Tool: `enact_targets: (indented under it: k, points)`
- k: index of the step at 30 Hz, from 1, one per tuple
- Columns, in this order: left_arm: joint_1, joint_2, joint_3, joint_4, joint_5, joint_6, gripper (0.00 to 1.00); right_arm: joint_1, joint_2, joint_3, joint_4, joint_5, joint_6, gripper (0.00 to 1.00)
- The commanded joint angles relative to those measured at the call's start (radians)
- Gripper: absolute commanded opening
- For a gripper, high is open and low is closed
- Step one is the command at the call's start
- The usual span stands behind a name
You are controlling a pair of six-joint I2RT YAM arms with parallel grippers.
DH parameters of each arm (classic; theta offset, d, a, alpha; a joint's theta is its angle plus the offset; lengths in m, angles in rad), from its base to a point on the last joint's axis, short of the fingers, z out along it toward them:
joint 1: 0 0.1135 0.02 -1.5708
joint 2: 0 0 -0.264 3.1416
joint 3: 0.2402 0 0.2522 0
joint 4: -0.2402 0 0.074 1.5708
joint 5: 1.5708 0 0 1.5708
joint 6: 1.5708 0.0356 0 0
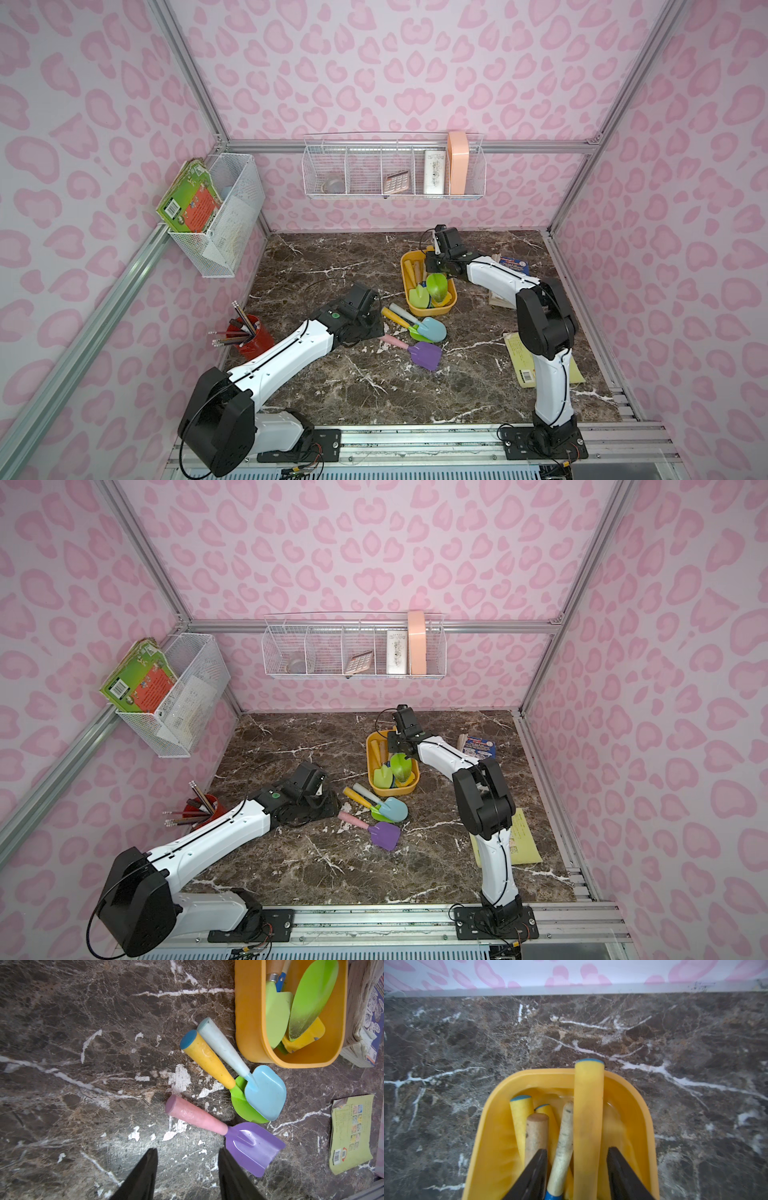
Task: Put the shovel into the storage box
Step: Place the shovel in the storage box.
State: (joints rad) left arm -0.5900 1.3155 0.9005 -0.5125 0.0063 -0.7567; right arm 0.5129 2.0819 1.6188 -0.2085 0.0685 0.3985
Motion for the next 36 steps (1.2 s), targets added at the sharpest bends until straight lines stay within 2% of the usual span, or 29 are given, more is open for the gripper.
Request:
enact_targets:
  k: [1,12,16,20,24,28,36]
  points:
    - [0.002,-0.009,0.008,-0.008,-0.006,0.007,0.52,0.003,-0.032,0.009,-0.022,0.017,-0.013,0.49]
    - [0.002,-0.014,0.003,-0.006,0.002,0.002,0.52,-0.006,-0.023,-0.073,0.003,0.012,0.001,0.45]
    - [0.002,-0.014,0.005,-0.009,-0.003,0.004,0.52,-0.005,0.007,-0.055,-0.005,0.002,0.0,0.37]
    - [0.002,-0.01,0.005,-0.009,-0.007,0.004,0.52,-0.009,0.028,-0.029,-0.016,-0.013,-0.005,0.35]
    - [0.003,-0.005,0.007,-0.008,-0.006,0.006,0.51,-0.011,0.042,0.002,-0.047,-0.017,-0.006,0.18]
    - [0.004,-0.001,0.012,-0.006,-0.005,0.01,0.51,-0.012,0.006,0.012,-0.073,-0.017,-0.007,0.08]
    - [0.005,0.005,0.003,0.012,0.005,0.006,0.51,-0.012,-0.024,0.041,-0.146,0.0,-0.021,0.06]
